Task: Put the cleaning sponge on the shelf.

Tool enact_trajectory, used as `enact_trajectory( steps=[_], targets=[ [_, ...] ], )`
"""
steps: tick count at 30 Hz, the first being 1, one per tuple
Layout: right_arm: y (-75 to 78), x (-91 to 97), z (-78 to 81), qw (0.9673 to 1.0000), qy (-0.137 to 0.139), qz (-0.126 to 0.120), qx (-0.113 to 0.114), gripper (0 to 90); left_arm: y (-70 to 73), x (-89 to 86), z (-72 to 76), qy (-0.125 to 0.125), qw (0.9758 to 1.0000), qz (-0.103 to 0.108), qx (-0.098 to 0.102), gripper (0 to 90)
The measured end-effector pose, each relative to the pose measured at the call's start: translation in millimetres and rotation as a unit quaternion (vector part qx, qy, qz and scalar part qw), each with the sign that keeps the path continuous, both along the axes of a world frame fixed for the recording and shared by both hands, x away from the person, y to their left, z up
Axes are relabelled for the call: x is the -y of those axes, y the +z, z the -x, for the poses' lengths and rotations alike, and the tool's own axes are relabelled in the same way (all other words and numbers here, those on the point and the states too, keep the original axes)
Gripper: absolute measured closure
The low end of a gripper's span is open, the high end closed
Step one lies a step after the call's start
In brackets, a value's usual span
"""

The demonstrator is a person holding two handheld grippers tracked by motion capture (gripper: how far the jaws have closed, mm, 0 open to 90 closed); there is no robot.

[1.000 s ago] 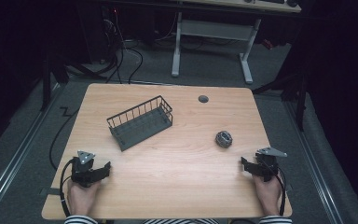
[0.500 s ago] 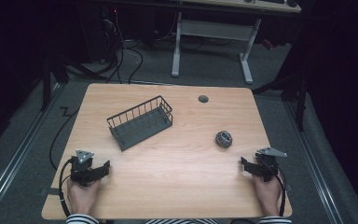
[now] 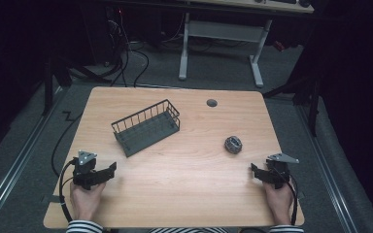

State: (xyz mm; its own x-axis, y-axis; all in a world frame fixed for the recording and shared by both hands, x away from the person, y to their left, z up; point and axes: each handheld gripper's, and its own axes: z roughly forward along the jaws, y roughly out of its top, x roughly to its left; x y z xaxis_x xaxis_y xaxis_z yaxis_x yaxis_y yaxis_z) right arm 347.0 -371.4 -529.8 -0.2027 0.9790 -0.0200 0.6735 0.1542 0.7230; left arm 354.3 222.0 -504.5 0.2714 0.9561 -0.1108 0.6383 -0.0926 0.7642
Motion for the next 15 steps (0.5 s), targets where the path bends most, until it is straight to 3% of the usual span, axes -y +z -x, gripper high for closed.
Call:
enact_trajectory(
  steps=[15],
  targets=[
    [0.1,-0.3,0.2,1.0,-0.001,-0.001,-0.001,31.4,28.3,0.9,-5.0,-0.029,0.9992,0.028,0.004,17.8]
  ],
)
